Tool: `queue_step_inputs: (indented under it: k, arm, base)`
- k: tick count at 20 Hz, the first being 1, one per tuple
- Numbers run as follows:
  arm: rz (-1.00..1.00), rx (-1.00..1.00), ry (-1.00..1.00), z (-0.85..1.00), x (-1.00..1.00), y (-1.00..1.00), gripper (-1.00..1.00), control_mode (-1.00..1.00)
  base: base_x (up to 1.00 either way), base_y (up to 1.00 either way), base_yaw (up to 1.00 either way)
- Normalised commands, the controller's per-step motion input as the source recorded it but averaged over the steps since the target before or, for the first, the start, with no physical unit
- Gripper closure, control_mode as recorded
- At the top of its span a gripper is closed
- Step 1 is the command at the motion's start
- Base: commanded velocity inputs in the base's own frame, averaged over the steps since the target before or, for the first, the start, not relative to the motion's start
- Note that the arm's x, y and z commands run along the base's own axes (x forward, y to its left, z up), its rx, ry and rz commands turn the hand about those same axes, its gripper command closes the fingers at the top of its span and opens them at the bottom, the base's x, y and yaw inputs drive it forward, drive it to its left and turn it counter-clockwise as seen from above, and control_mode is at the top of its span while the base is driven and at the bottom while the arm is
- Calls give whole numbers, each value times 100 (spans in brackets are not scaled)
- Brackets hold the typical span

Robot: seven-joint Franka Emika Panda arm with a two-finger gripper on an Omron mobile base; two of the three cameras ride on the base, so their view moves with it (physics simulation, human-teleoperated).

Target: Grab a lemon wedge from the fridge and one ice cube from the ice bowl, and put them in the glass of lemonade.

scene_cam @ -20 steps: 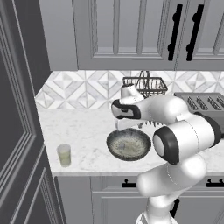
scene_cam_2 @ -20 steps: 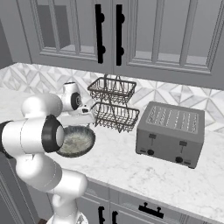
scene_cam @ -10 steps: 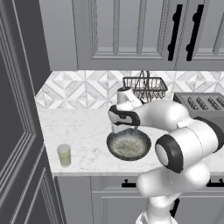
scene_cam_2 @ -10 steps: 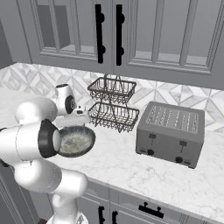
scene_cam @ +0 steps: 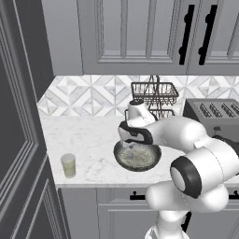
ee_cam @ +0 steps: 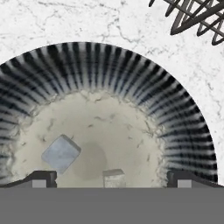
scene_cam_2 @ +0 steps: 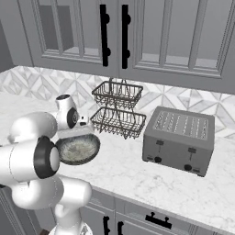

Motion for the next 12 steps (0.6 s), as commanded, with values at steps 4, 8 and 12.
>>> queue_step_inputs:
  k: [4, 8, 12]
  arm:
    - [3, 0, 0, -9, -16, 0, -100, -100]
    - [5, 0, 0, -21, 0, 10, -100, -100]
    - [7, 0, 0, -51, 0, 3, -100, -100]
  base:
    - [0, 0, 0]
    - [0, 0, 0]
    - [0, 0, 0]
